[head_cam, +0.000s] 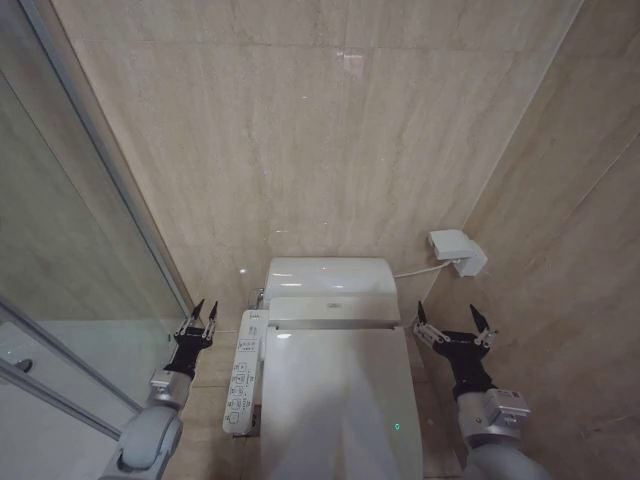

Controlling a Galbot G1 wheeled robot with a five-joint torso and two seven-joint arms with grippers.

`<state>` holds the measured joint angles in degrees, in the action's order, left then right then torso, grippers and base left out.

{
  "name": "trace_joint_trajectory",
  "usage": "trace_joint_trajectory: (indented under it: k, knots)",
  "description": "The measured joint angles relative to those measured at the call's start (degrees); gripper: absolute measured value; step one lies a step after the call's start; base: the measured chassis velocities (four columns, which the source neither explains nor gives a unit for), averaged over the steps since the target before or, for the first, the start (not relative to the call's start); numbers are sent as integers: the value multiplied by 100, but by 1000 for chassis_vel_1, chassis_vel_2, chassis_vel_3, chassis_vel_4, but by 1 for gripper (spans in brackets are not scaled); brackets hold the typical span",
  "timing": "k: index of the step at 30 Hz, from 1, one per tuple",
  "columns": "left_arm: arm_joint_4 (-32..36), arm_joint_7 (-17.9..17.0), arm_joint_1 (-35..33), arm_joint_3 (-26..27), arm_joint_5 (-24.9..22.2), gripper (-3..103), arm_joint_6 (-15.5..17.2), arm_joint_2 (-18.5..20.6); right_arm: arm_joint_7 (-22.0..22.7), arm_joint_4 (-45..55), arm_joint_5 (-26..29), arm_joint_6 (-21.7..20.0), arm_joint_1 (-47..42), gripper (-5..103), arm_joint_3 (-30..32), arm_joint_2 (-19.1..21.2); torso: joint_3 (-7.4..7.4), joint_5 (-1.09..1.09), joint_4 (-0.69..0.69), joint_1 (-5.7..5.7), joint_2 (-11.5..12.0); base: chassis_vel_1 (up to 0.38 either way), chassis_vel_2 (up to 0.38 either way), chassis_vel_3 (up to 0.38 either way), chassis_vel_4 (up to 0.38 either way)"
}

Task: Open the toilet lid, clean the toilet bowl with a toilet brush, close the toilet lid, and flush.

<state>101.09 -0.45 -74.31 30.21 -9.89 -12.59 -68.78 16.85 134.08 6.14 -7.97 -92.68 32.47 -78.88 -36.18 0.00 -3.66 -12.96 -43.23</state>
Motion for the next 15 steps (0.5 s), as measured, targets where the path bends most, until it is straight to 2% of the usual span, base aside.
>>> trace_joint_trajectory:
  k: [7,8,15]
  knots:
    - [840,-142,-671,565,-23,43,142,-131,0,0,0,0,0,100,0,0,0,1,-1,0,0,0,0,0,0]
    - [1020,-202,-867,692,-41,71,160,-178,0,0,0,0,0,100,0,0,0,0,0,0,0,0,0,0,0]
    - [1644,-402,-1565,1016,-132,71,290,-303,0,0,0,0,0,100,0,0,0,-1,0,0,0,0,0,0,0]
